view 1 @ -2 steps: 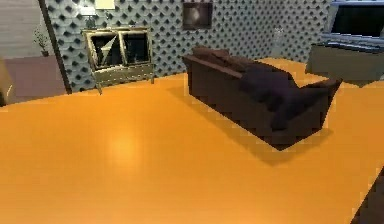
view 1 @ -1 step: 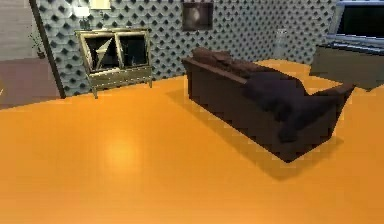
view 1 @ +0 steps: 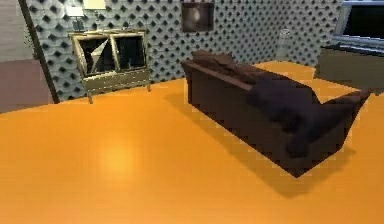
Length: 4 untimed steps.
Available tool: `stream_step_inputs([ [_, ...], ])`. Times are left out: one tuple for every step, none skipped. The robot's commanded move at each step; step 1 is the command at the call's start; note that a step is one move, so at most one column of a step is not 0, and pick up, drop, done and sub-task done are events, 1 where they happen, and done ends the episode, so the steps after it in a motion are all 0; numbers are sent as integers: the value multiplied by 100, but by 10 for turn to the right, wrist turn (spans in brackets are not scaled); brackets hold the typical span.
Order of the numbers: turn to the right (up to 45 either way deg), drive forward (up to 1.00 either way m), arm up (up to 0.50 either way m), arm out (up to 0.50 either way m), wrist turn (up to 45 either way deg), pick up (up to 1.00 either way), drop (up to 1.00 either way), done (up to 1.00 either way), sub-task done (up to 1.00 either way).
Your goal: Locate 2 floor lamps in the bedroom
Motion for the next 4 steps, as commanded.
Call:
stream_step_inputs([
  [-450, 0, 0, 0, 0, 0, 0, 0, 0],
  [-300, 0, 0, 0, 0, 0, 0, 0, 0],
  [0, 10, 0, 0, 0, 0, 0, 0, 0],
  [330, 0, 0, 0, 0, 0, 0, 0, 0],
])
